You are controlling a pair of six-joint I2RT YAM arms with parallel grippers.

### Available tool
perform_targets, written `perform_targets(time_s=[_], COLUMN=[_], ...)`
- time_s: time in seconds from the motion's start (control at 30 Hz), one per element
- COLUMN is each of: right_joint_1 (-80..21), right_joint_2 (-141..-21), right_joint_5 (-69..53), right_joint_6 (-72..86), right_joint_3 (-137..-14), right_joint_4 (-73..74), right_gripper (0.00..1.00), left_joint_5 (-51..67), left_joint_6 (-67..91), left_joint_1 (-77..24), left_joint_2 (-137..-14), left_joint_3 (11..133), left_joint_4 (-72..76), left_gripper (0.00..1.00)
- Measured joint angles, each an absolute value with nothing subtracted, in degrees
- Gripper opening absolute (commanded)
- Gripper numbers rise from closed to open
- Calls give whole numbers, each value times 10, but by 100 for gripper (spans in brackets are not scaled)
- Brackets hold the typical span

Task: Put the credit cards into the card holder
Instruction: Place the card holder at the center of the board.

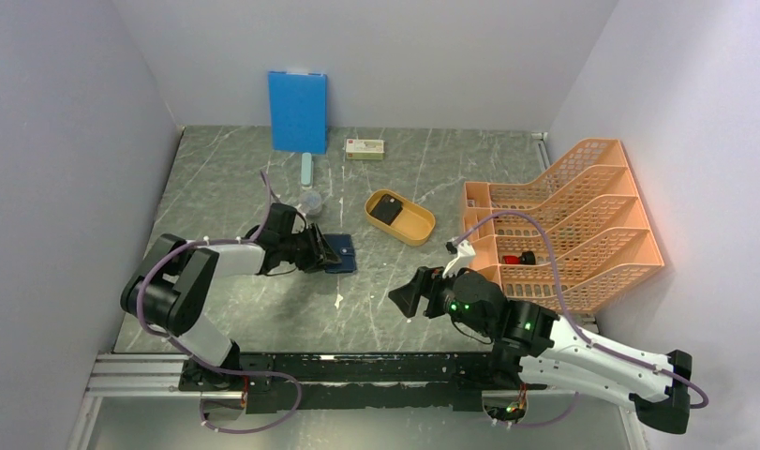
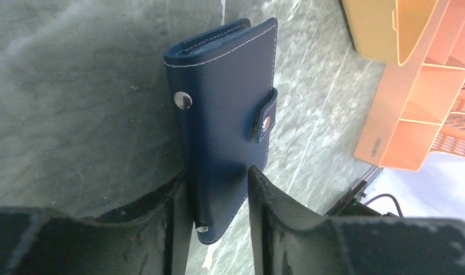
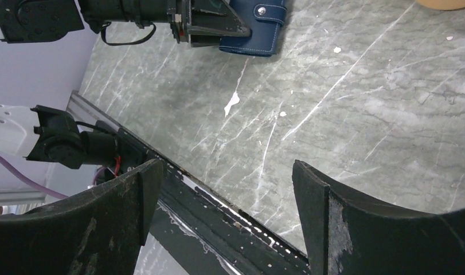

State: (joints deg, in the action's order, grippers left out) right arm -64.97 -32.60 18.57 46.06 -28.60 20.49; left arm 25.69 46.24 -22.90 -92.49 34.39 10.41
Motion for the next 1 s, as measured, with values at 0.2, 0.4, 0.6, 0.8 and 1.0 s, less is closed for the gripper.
perform_targets(time_s=[0.2,0.4,0.6,0.8,1.0], right_joint_1=[-650,-650,-650,-650,-650], right_joint_2=[-325,-321,-320,-318,-315], right_joint_5=[190,194,198,200,200], right_joint_6=[460,460,458,458,456], right_joint_3=[-286,-289,-289,-289,-289], right_joint_4=[211,214,217,217,217], right_gripper=[87,87,87,86,86], left_joint_5=[225,181,138,97,74], left_joint_6=[457,454,449,442,437], left_joint_1=[-229,-229,-229,-229,-229], left_joint_2=[-912,-894,-875,-856,-847], left_joint_3=[356,364,364,364,364], left_joint_4=[74,41,13,-12,-27], left_gripper=[55,57,57,58,57])
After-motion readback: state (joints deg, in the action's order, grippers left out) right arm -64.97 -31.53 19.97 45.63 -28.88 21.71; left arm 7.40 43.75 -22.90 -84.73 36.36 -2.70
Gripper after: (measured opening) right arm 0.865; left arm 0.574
